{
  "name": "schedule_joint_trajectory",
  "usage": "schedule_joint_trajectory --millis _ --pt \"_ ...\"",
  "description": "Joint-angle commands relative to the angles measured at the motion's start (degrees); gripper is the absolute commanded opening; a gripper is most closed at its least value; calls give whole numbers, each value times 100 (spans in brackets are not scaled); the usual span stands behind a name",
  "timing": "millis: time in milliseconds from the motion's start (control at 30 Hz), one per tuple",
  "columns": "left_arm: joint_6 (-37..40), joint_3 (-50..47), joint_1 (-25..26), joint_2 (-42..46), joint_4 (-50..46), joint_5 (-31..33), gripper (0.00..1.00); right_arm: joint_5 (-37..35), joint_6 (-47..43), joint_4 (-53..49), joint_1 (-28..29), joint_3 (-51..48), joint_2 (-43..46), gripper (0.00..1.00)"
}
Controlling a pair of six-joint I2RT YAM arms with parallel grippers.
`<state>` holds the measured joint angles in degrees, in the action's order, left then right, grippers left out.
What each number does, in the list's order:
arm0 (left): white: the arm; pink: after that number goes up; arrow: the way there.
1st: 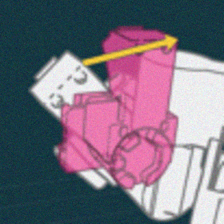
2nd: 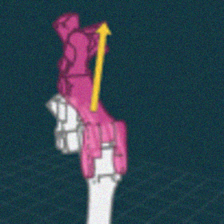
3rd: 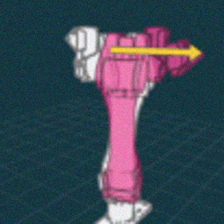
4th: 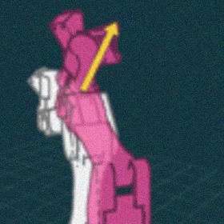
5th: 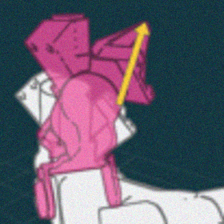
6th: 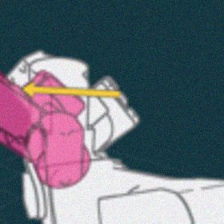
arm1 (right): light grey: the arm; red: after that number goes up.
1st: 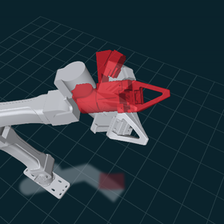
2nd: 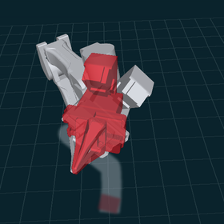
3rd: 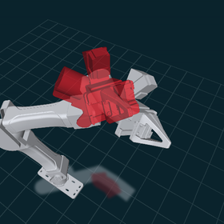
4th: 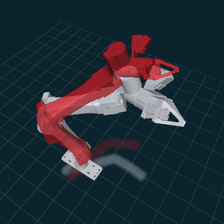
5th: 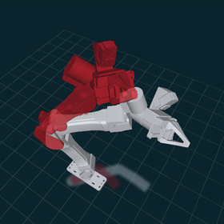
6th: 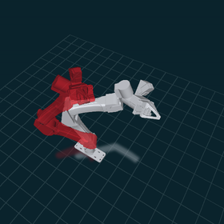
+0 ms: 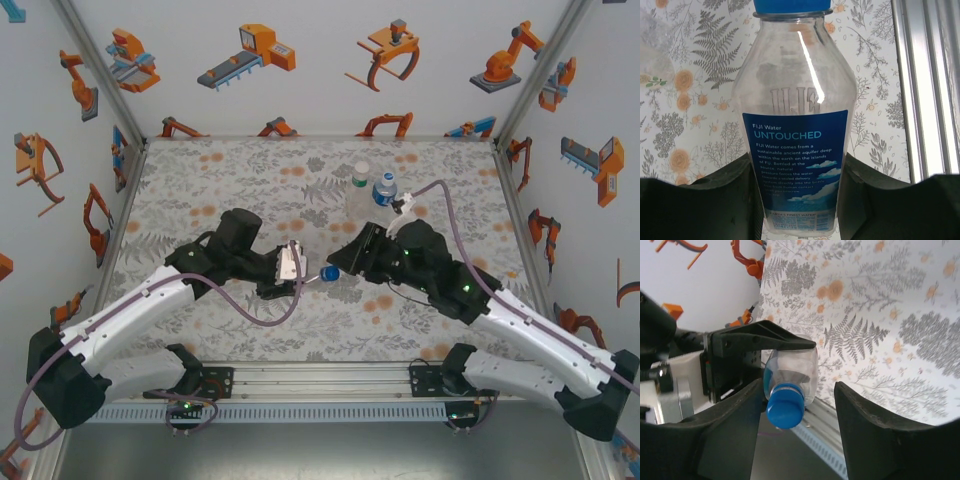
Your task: Screw on the bottle caps
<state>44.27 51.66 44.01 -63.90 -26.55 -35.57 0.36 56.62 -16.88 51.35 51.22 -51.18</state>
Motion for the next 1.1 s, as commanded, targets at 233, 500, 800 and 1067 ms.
schedule_joint_trajectory --millis 233,500,800,1067 --pt "189 147 14 35 26 -556 0 1058 -4781 -151 -61 712 318 57" --pt "248 208 12 -7 -117 -648 0 2676 -7995 -1629 -58 1643 -380 56" --pt "282 204 16 44 -167 -645 0 2927 -9841 -2491 -38 1977 -820 56" --pt "257 222 17 29 -167 -649 0 3119 -9743 -1908 101 1706 -853 51"
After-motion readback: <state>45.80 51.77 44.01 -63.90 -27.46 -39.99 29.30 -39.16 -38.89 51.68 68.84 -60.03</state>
